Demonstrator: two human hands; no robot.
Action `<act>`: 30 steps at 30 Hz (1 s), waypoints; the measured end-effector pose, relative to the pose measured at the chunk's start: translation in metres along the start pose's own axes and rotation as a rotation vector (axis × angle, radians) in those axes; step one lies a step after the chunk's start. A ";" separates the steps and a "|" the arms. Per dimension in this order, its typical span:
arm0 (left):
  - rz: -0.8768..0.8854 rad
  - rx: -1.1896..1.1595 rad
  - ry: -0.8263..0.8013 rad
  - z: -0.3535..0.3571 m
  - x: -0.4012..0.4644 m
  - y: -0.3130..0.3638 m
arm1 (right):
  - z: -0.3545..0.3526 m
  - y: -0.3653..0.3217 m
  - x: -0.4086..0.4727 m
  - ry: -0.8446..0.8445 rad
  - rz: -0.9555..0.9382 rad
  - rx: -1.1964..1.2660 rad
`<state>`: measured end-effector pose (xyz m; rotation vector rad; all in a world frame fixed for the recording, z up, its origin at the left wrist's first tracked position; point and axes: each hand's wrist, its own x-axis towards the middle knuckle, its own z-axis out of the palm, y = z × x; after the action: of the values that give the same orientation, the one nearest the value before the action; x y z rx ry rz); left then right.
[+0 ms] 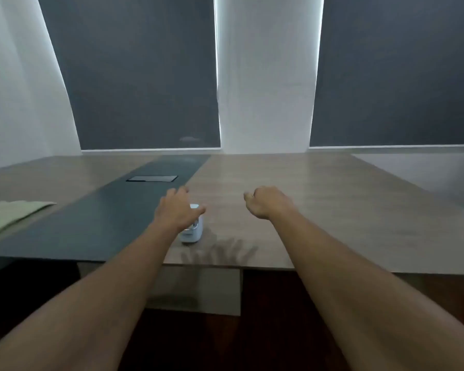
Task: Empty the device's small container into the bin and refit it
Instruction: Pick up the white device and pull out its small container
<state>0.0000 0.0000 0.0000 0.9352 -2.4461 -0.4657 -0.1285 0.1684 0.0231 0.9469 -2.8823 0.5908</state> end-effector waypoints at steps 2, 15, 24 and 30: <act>-0.031 -0.007 0.012 0.010 -0.001 -0.006 | 0.008 0.000 0.004 -0.002 -0.003 0.006; -0.143 -0.251 0.123 0.065 0.018 -0.025 | 0.062 0.022 0.026 0.031 -0.046 0.117; -0.441 -0.929 0.001 0.068 0.035 0.020 | 0.043 0.023 0.033 -0.189 0.113 0.584; -0.387 -1.141 -0.127 0.077 0.034 0.054 | 0.025 0.023 0.026 -0.509 0.240 0.707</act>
<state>-0.0926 0.0252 -0.0280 0.8123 -1.5837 -1.8159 -0.1611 0.1611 -0.0039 0.9038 -3.3040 1.6939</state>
